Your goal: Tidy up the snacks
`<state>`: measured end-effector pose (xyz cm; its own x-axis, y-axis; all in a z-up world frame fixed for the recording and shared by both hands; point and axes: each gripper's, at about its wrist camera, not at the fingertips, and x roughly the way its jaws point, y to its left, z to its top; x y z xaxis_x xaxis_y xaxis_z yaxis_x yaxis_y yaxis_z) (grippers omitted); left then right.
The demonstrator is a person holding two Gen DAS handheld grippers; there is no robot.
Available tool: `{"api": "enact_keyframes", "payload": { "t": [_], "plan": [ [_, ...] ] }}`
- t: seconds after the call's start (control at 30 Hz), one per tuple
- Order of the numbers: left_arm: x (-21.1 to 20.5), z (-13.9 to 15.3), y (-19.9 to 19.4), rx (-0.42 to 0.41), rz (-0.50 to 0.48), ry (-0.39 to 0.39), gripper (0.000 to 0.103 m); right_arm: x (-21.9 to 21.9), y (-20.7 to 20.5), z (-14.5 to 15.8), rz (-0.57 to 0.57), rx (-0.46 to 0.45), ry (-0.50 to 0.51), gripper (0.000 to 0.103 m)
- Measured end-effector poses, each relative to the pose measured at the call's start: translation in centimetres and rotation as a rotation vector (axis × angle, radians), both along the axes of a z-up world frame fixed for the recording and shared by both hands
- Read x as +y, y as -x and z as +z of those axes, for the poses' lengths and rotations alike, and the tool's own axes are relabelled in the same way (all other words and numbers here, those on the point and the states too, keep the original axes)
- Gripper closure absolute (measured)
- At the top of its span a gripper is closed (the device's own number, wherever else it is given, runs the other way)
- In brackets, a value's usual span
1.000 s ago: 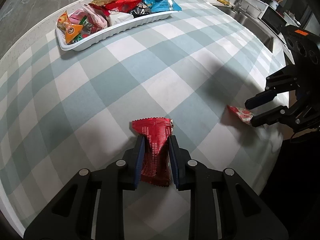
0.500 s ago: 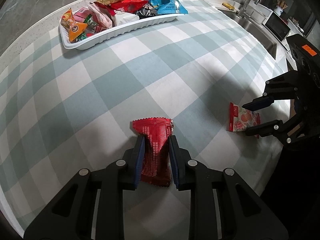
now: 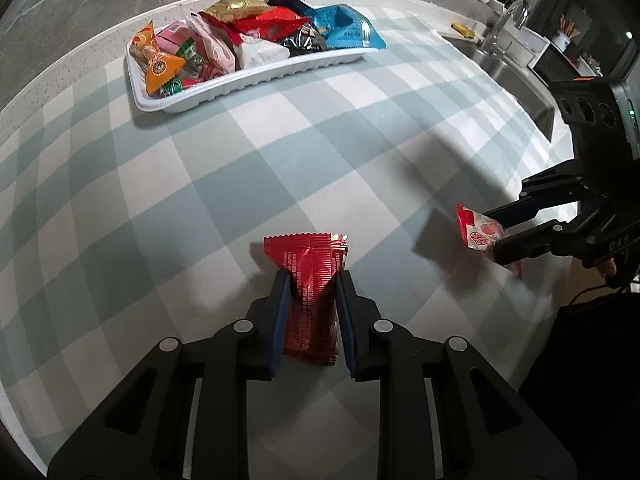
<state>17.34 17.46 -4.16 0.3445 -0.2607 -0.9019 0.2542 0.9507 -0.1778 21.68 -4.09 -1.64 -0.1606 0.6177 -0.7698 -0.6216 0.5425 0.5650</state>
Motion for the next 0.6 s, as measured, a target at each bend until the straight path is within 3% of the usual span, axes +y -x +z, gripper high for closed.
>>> {"api": "enact_keyframes", "payload": {
  "t": [0.6],
  "plan": [
    [0.5, 0.7, -2.6, -0.050, 0.065, 0.063, 0.085, -0.9, -4.2, 1.2, -0.095, 0.068, -0.089, 0.067]
  ]
}}
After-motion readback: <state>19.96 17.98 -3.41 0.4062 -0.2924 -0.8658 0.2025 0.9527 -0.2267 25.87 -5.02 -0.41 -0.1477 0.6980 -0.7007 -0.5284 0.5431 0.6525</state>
